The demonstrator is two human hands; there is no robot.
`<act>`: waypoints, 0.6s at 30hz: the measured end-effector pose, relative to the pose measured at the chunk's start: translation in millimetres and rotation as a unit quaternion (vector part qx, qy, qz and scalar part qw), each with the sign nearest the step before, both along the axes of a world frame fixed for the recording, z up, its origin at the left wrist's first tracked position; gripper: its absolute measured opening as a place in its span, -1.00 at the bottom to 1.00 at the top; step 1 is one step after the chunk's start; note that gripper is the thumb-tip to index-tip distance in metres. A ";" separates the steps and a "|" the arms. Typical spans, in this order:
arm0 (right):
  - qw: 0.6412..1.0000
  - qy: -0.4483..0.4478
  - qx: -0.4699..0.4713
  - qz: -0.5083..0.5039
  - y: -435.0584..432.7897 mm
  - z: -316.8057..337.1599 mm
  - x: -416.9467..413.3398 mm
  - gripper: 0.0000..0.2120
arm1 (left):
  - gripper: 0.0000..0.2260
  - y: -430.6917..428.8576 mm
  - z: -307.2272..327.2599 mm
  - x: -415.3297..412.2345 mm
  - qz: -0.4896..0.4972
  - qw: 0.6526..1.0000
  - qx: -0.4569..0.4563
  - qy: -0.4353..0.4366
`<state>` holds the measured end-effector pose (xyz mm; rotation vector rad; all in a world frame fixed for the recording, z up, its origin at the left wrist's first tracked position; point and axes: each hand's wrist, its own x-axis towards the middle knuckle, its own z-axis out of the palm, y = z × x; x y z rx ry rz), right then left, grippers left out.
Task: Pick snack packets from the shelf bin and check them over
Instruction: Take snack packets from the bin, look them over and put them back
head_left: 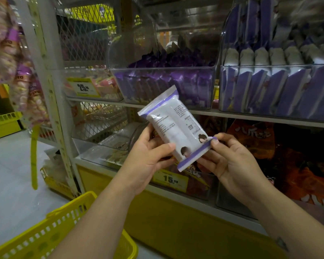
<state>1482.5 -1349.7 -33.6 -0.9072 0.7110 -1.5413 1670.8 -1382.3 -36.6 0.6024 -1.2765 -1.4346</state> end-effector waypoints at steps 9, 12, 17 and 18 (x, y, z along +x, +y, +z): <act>0.790 0.568 -0.221 -0.067 22.2 16.5 -2.9 -0.36 | -0.56 16.0 16.0 -5.9 0.013 1.000 0.016 -0.018; 0.743 0.615 -0.247 -0.091 31.4 38.7 -4.0 -0.28 | -0.44 25.9 35.1 -11.3 0.005 1.000 0.009 -0.026; 0.723 0.619 -0.289 -0.099 49.1 85.0 -12.2 -0.44 | -0.24 41.0 79.5 -29.3 0.032 0.998 -0.048 -0.032; 0.736 0.602 -0.291 -0.103 52.4 93.6 -14.6 -0.40 | -0.28 44.6 89.4 -34.1 0.035 0.996 -0.073 -0.044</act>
